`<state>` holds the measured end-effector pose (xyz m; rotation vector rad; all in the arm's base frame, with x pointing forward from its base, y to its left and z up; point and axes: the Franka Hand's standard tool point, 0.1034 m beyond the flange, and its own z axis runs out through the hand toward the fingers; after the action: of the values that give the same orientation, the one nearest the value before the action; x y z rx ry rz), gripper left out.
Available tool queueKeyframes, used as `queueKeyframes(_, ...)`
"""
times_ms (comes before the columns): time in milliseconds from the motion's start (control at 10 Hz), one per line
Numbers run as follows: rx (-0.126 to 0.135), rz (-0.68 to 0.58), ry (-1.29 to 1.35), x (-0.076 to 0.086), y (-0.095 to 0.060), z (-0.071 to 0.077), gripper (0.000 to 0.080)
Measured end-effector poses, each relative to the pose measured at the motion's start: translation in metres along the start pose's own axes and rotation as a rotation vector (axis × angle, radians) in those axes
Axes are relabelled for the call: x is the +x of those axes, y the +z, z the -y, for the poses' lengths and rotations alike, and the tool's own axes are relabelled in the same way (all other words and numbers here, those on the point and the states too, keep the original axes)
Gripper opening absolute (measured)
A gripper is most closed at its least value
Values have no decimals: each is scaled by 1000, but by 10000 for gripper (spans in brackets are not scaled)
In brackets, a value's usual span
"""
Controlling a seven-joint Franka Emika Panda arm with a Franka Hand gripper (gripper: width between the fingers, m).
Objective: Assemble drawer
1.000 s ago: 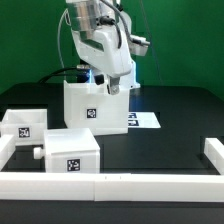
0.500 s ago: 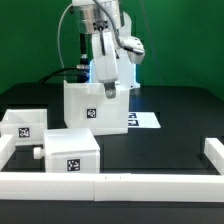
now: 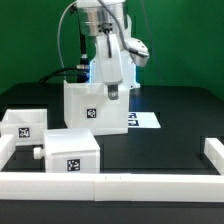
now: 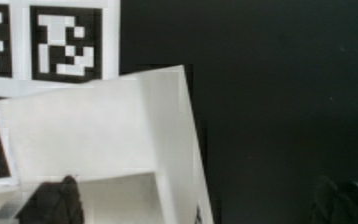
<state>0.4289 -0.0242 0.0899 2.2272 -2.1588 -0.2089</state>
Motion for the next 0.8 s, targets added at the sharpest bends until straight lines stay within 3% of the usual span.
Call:
queueKeyframes(300,-3,-126,-33,-19,3,1,649)
queueKeyframes(600,11,-203,-72,-41,0,4,649)
queueKeyframes(800,37,-158,-132,-36,-20,10,649)
